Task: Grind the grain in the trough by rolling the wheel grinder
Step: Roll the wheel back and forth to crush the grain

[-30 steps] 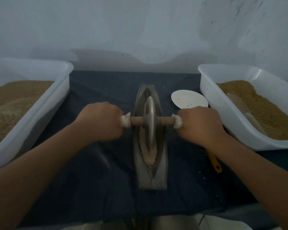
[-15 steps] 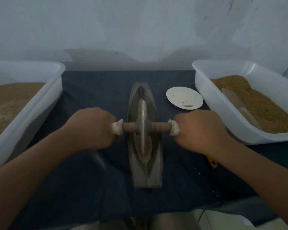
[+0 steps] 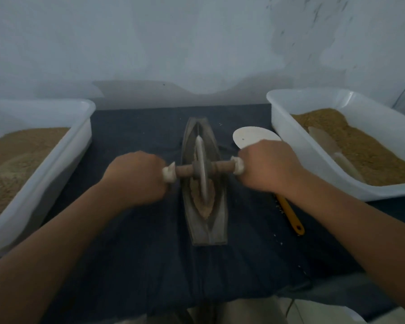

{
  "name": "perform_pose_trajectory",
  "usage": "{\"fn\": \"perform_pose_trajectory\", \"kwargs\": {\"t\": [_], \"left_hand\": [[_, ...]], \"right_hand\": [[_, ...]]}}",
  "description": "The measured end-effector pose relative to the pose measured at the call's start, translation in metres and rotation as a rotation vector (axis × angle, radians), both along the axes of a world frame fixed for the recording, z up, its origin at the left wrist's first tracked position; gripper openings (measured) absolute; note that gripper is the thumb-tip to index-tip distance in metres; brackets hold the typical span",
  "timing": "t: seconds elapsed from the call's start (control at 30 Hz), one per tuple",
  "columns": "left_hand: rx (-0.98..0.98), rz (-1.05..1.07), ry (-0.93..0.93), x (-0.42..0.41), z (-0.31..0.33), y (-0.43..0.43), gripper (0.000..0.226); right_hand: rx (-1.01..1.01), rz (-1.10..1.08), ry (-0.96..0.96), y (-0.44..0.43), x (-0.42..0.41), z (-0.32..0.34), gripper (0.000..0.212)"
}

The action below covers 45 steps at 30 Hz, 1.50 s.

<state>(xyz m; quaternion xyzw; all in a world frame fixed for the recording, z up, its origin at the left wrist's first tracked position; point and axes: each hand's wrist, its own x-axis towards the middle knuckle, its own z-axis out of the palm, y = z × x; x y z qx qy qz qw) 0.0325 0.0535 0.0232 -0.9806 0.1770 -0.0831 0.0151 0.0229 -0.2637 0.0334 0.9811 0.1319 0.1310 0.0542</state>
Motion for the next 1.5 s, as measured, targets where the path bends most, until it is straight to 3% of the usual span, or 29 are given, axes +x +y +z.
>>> {"fn": "perform_pose_trajectory", "kwargs": {"t": [0.13, 0.3, 0.4, 0.57, 0.7, 0.77, 0.93, 1.03, 1.13, 1.3, 1.37, 1.5], "left_hand": [[0.026, -0.073, -0.008, -0.019, 0.0, 0.006, 0.034], [0.0, 0.095, 0.05, 0.045, 0.028, -0.02, 0.033], [0.025, 0.122, 0.053, 0.062, 0.038, -0.03, 0.033], [0.039, -0.052, 0.267, 0.005, 0.027, -0.006, 0.025], [0.046, -0.109, 0.211, -0.028, 0.021, 0.002, 0.027], [0.071, -0.073, 0.196, -0.011, 0.029, -0.009, 0.029], [0.035, 0.13, 0.075, 0.056, 0.039, -0.026, 0.031], [-0.021, 0.16, 0.099, 0.051, 0.03, -0.026, 0.027], [-0.026, 0.075, 0.177, 0.013, 0.014, -0.008, 0.026], [0.049, -0.115, -0.053, -0.028, 0.006, 0.006, 0.031], [0.076, -0.061, -0.011, -0.01, 0.011, -0.003, 0.031], [-0.012, 0.101, 0.057, 0.048, 0.026, -0.017, 0.036]], "right_hand": [[-0.01, 0.043, -0.013, -0.009, -0.025, -0.012, 0.037], [0.036, -0.083, -0.132, 0.012, 0.038, 0.003, 0.041], [0.029, -0.144, -0.06, 0.02, 0.055, 0.014, 0.041], [0.021, -0.033, 0.019, 0.008, -0.012, 0.005, 0.035], [0.056, 0.021, 0.03, -0.006, -0.054, -0.003, 0.041], [0.038, -0.028, 0.096, 0.0, -0.034, 0.0, 0.038], [0.069, -0.126, -0.043, 0.023, 0.046, 0.012, 0.035], [0.026, -0.098, -0.058, 0.026, 0.051, 0.021, 0.039], [0.005, -0.039, 0.03, 0.017, 0.018, 0.014, 0.034], [0.067, 0.009, 0.121, -0.002, -0.046, 0.0, 0.038], [0.052, -0.021, 0.127, 0.004, -0.029, 0.002, 0.038], [0.026, -0.091, -0.044, 0.023, 0.034, 0.015, 0.039]]}}
